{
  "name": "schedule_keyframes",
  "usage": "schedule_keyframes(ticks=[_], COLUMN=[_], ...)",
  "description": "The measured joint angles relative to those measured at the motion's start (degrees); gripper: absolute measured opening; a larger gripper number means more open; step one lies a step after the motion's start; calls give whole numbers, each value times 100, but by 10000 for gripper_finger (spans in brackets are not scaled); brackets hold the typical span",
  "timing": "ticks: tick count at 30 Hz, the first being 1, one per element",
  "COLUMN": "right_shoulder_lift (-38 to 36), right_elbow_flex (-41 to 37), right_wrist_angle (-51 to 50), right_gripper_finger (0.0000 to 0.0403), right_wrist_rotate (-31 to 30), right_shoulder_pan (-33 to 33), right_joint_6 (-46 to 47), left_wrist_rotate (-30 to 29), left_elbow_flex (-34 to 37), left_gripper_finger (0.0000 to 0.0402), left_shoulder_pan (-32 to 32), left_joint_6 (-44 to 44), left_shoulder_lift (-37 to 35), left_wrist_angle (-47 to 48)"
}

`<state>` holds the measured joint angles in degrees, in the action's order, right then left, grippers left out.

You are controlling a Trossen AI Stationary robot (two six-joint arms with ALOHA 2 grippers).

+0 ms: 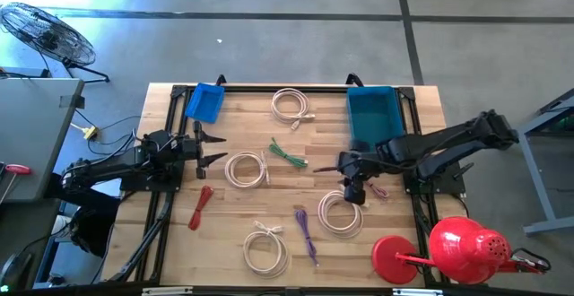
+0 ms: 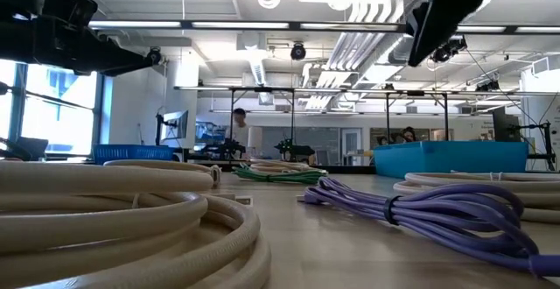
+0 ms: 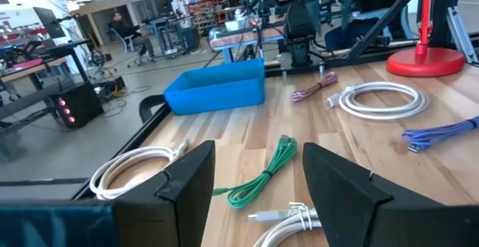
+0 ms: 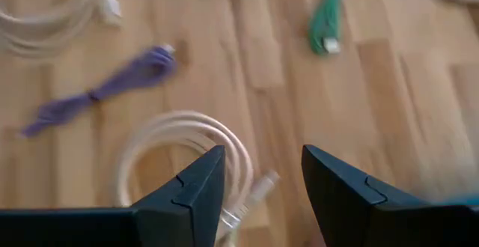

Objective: Pick & Place USB Port
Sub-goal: Put the pink USB cable into the left blue bin

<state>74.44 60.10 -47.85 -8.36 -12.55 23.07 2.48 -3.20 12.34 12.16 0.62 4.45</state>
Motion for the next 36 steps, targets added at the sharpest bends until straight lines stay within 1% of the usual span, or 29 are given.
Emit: schedule_keyframes(ticks=[3,9,15,18,20,23,27,30,33,36], right_shoulder_lift=[131,483,889,1065,1145,1242,1374,1512,1659,1742], right_elbow_flex=[0,0,0,0,0,0,0,0,0,0], right_wrist_angle=[-174,-442,-714,-691,-500,137,1035,1510,1677,1413], right_gripper_finger=[170,169,169,170,169,169,170,170,170,170], right_wrist_rotate=[-89,-20,53,120,119,126,125,126,123,105], right_shoulder_pan=[-25,-27,-27,-27,-8,122,356,573,792,960], right_joint_6=[266,609,715,713,636,334,-320,-736,-908,-871], left_wrist_rotate=[41,323,121,131,174,196,237,297,298,299], left_elbow_flex=[0,4,4,4,4,4,4,4,7,7], left_gripper_finger=[200,200,200,200,200,200,200,200,200,200], left_shoulder_pan=[1,0,0,2,2,2,2,2,2,2], left_joint_6=[-1,-66,-7,0,0,-1,-60,-68,-68,-37], left_shoulder_lift=[-2,-2,-2,-2,-2,-2,-2,-2,-2,-2], left_wrist_angle=[-2,-24,-2,4,9,15,17,15,16,20])
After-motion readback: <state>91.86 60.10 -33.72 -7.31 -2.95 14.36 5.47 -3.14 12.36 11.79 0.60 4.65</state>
